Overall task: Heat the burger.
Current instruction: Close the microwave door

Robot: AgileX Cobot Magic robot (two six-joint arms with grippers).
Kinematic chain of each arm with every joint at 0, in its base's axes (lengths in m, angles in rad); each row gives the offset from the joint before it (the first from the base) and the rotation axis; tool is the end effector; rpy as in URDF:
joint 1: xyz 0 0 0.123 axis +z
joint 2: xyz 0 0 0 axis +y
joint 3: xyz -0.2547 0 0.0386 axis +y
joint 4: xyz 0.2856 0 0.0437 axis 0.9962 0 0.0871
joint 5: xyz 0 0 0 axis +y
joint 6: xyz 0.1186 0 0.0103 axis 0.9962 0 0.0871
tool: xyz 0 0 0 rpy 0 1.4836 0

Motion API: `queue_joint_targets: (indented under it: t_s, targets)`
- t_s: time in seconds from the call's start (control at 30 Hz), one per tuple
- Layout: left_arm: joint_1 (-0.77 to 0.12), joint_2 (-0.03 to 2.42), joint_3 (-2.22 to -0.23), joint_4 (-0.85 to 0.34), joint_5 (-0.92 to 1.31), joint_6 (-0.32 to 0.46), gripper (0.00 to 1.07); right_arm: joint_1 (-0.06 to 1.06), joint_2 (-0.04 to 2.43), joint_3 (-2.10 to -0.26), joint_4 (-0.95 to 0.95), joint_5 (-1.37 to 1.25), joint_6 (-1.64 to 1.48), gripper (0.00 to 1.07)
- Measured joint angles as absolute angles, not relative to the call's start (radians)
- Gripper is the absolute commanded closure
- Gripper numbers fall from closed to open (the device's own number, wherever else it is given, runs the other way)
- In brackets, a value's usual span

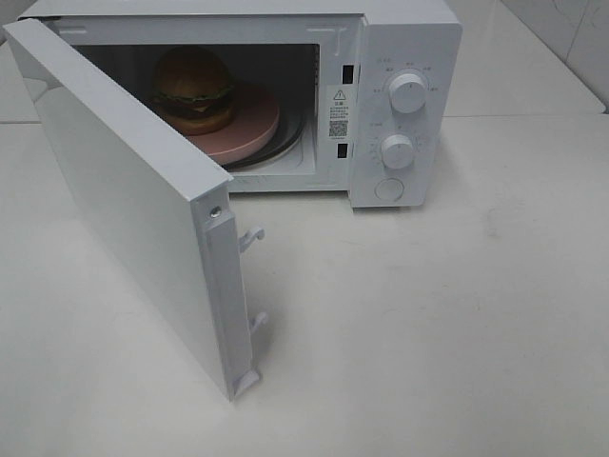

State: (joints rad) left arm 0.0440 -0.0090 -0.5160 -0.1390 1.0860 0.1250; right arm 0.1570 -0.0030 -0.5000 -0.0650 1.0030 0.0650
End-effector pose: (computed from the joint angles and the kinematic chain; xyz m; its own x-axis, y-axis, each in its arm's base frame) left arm 0.0761 -0.0113 0.2867 -0.4475 0.0398 -0.8934 0.0925 0.9957 -0.0020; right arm 0.0832 0.0066 0.2892 -0.3984 -0.0327 -0.9166 -0.0946 0.9955 0.0056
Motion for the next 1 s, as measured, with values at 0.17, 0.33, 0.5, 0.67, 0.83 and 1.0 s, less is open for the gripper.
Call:
queue_joint_targets:
  t_s: [0.17,0.33,0.5,0.67,0.83,1.0]
  targets:
    - [0.044,-0.009,-0.516,-0.139,1.086,0.125,0.07,0.157,-0.003,-0.500,-0.065,1.003,0.065,0.31]
    - [0.044,-0.009,-0.516,-0.139,1.086,0.125,0.07,0.157,-0.003,-0.500,-0.065,1.003,0.065,0.31]
    - [0.044,-0.009,-0.516,-0.139,1.086,0.125,0.07,0.157,-0.003,-0.500,-0.065,1.003,0.065,0.31]
    - [0.044,-0.009,-0.516,-0.139,1.086,0.125,0.07,0.157,-0.003,-0.500,-0.065,1.003,0.065,0.31]
    - [0.044,-0.009,-0.516,-0.139,1.086,0.125,0.07,0.157,-0.003,-0.500,-0.065,1.003,0.065,0.31]
    - [0.044,-0.009,-0.516,-0.139,1.086,0.125,0.07,0.157,-0.003,-0.500,-0.065,1.003,0.065,0.31]
